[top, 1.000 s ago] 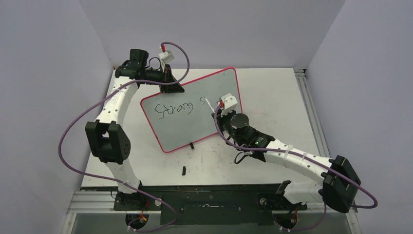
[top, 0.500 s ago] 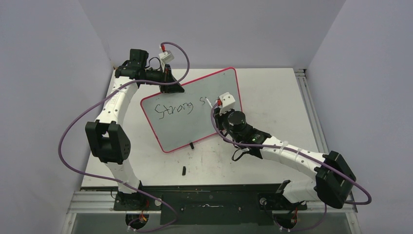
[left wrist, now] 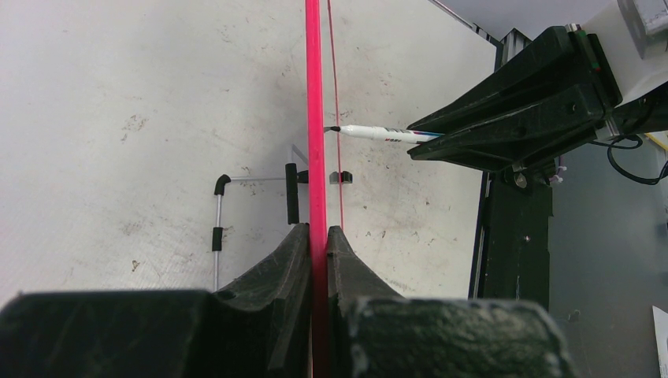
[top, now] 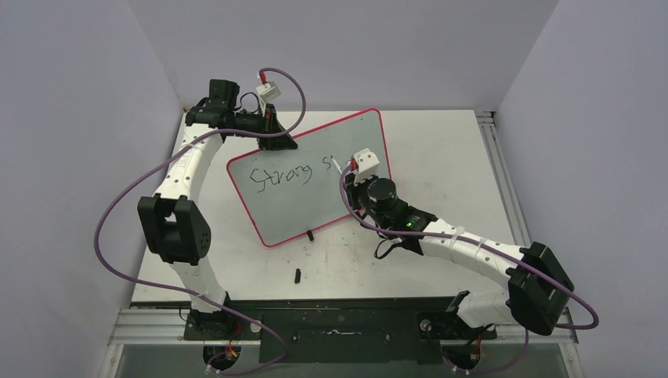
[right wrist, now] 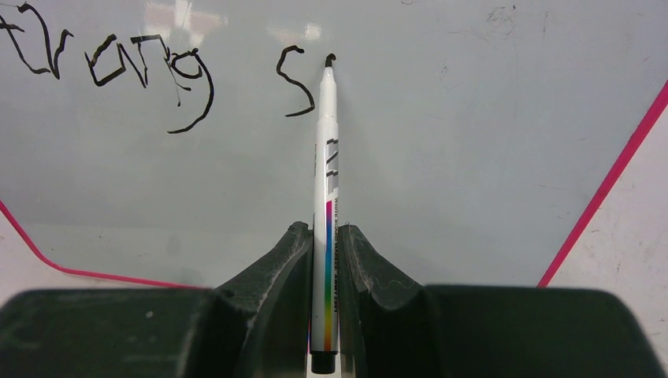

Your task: Write a sentence on the whiteboard

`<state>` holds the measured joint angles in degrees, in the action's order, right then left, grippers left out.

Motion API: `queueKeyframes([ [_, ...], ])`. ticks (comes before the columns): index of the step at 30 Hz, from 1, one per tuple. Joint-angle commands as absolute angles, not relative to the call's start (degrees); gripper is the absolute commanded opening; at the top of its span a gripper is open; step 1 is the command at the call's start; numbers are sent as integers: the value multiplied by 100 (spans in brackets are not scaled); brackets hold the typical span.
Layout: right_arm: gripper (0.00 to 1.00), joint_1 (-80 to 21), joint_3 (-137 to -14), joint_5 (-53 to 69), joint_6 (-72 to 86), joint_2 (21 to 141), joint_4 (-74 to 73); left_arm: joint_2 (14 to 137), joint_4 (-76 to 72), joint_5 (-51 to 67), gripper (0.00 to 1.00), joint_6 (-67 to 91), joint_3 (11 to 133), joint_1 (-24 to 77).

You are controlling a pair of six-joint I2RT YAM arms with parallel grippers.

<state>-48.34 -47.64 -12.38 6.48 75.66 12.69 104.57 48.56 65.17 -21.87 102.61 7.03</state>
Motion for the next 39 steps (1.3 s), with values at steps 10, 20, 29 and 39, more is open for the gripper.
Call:
queueKeyframes([
  [10,5,-4879,-4259,-1243,1095,7274,1113,10503,5690,6732,0,-2369,9967,844],
  [20,5,-5040,-4037,-1219,1261,6873,936,10495,5669,6759,0,-2358,9945,844],
  [29,5,-5033,-4664,-1333,861,6871,990,10487,5651,6731,0,-2340,9932,839],
  [39,5,-4946,-5114,-1252,572,7444,1288,10486,5651,6706,0,-2338,9929,842],
])
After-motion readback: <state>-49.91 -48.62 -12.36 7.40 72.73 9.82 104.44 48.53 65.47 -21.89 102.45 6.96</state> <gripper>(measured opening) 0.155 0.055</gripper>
